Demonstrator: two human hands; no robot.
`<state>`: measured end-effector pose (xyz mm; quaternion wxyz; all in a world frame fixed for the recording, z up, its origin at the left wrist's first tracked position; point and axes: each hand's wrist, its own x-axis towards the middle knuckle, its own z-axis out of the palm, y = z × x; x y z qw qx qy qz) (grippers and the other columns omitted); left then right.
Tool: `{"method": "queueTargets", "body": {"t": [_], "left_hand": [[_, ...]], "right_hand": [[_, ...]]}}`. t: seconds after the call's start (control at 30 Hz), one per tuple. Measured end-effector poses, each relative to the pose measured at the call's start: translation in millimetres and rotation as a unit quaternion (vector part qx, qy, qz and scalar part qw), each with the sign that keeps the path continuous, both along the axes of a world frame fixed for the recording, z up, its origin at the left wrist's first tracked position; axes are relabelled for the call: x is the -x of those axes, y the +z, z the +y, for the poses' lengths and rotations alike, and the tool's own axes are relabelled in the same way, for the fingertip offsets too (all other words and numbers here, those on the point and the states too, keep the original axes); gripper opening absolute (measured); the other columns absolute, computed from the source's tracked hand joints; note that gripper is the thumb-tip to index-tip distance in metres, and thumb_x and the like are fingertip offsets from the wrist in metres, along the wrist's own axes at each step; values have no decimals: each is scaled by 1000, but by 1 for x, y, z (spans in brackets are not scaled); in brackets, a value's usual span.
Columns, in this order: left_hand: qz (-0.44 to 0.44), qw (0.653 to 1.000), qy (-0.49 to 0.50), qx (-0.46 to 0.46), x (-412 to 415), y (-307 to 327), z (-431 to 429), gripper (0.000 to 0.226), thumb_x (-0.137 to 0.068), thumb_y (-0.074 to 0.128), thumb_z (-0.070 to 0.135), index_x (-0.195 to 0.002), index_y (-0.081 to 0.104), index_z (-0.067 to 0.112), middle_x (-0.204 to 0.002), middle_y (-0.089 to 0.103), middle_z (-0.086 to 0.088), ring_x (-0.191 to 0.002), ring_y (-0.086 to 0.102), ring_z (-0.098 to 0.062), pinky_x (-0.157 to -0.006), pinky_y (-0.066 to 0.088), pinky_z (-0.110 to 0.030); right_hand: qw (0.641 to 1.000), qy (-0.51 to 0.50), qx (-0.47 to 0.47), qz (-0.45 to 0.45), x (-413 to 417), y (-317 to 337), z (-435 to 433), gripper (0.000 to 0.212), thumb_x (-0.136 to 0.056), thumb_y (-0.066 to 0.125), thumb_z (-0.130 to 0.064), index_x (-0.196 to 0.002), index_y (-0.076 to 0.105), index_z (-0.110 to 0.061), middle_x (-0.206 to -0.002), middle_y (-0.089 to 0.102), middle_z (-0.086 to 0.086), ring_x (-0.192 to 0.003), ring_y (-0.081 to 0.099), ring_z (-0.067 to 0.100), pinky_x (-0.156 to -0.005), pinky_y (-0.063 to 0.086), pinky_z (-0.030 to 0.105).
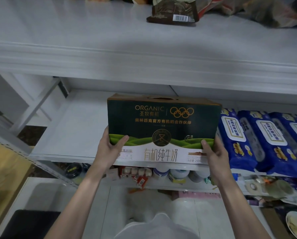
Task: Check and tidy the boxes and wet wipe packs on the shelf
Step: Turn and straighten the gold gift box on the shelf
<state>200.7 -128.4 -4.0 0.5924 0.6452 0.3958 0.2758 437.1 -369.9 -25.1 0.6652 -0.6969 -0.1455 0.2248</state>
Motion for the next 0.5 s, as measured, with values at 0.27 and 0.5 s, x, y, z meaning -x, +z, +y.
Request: {"method": "queueTargets", "body": {"t": [0.27,0.5], "left_hand": [[33,998,-51,6,10,4,20,46,-94,69,16,-137,55,24,-113,74,2,-104,72,-18,-83,61,-32],[42,997,-68,-5,11,11,27,43,-95,67,12,-136,58,23,-107,77,10,-99,72,-3,-85,56,-19]], "right_hand": [[998,42,33,32,-23,5,-11,58,-99,65,-10,-154,46,-18,-128,72,11,-112,73,30,-76,64,27],[996,59,58,33,-37,5,-10,64,-96,69,-15,-155,45,-19,-130,73,7,-116,72,27,-102,57,48]]}}
